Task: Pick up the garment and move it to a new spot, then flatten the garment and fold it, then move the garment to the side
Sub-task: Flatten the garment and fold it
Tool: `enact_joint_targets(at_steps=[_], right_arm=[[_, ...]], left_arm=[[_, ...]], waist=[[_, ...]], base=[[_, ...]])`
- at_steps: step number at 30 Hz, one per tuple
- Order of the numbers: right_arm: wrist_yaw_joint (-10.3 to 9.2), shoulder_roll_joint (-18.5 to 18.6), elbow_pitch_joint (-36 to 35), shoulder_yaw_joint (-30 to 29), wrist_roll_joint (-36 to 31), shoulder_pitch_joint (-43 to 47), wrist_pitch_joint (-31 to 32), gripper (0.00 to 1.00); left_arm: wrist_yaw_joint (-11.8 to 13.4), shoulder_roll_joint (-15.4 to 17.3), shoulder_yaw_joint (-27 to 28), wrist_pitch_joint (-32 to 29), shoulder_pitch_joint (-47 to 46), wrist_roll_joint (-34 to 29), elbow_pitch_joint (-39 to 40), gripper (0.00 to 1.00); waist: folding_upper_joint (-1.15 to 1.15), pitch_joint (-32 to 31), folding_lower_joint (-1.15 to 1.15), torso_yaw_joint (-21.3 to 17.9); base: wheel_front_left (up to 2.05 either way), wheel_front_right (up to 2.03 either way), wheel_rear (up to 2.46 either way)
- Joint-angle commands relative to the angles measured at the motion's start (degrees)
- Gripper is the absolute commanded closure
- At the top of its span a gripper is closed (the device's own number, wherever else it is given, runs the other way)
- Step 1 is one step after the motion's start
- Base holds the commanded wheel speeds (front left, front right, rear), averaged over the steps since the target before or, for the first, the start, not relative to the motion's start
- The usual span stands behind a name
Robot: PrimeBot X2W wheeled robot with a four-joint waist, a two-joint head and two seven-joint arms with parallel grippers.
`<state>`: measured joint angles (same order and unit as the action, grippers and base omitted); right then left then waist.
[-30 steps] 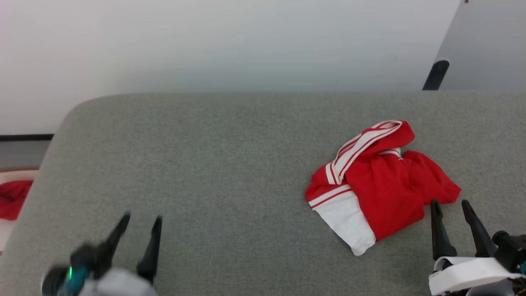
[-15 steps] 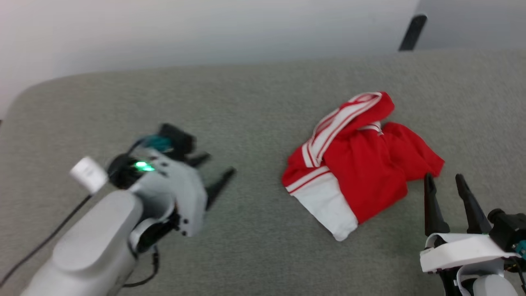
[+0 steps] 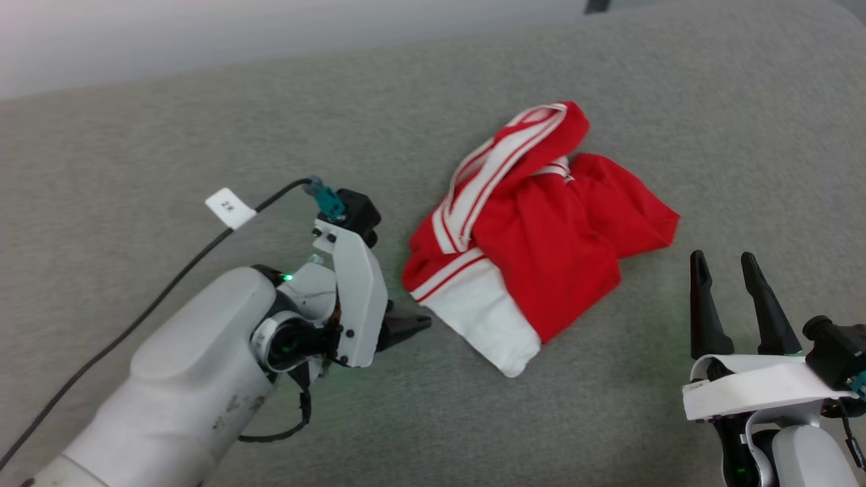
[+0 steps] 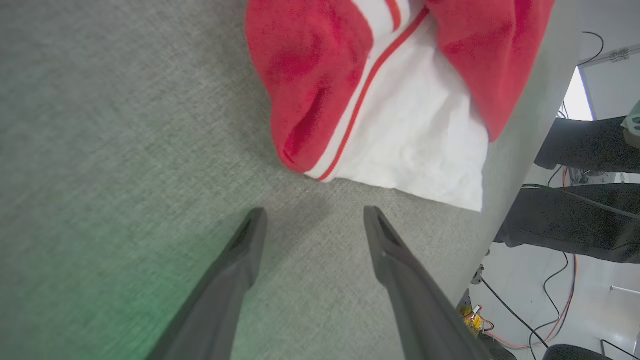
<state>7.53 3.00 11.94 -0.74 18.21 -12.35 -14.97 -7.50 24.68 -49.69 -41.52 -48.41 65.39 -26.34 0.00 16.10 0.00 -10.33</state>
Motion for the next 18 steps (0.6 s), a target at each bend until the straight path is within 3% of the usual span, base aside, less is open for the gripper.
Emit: enact_joint_targets(at_steps=[1,12,13,14,15,16,17,18], right_arm=[[-0.08,-0.1,-0.1,0.3,0.8,-0.7,-0.3,0.0],[-0.08,-0.1,-0.1,1.5,3.2,-1.4,-0.3,0.0],[-0.08,-0.1,-0.1,1.4,3.4,-1.4,-0.3,0.0],[-0.08,-0.1,-0.1,1.3,3.5,-1.4,-0.3,0.0],[-0.08,-0.1,-0.1,1.2,3.5,-1.4,-0.3,0.0],[-0.08,-0.1,0.0,1.1,3.6,-1.3,-0.3,0.0],[-0.08,-0.1,0.0,0.9,3.6,-1.3,-0.3,0.0],[-0.08,-0.1,0.1,0.7,3.6,-1.2,-0.3,0.0]], left_arm=[[0.0,-0.4,-0.9,-0.9,-0.2,1.0,-0.5,0.0],[0.1,-2.0,-1.5,1.1,-1.5,2.8,-4.8,0.0],[0.1,-2.1,-1.9,0.9,-1.7,3.0,-4.5,0.09],[0.1,-2.0,-2.3,1.0,-1.8,3.1,-4.2,0.4],[0.1,-1.9,-2.6,1.1,-1.9,3.2,-4.1,0.58],[0.1,-1.7,-3.0,0.7,-1.8,3.7,-3.7,0.9],[0.1,-1.6,-3.2,0.2,-1.7,4.6,-3.1,1.0],[0.1,-1.2,-3.2,0.1,-1.8,5.0,-2.6,1.0]], waist=[[0.0,2.9,0.0,-3.1],[0.0,4.8,0.0,-6.0],[0.0,4.8,0.0,-6.1],[0.0,4.9,0.0,-6.1],[0.0,4.9,0.0,-6.1],[0.0,4.8,0.0,-6.1],[0.0,4.7,0.0,-6.0],[0.0,4.6,0.0,-5.8]], base=[[0.0,0.0,0.0],[0.0,0.0,0.0],[0.0,0.0,0.0],[0.0,0.0,0.0],[0.0,0.0,0.0],[0.0,0.0,0.0],[0.0,0.0,0.0],[0.0,0.0,0.0]])
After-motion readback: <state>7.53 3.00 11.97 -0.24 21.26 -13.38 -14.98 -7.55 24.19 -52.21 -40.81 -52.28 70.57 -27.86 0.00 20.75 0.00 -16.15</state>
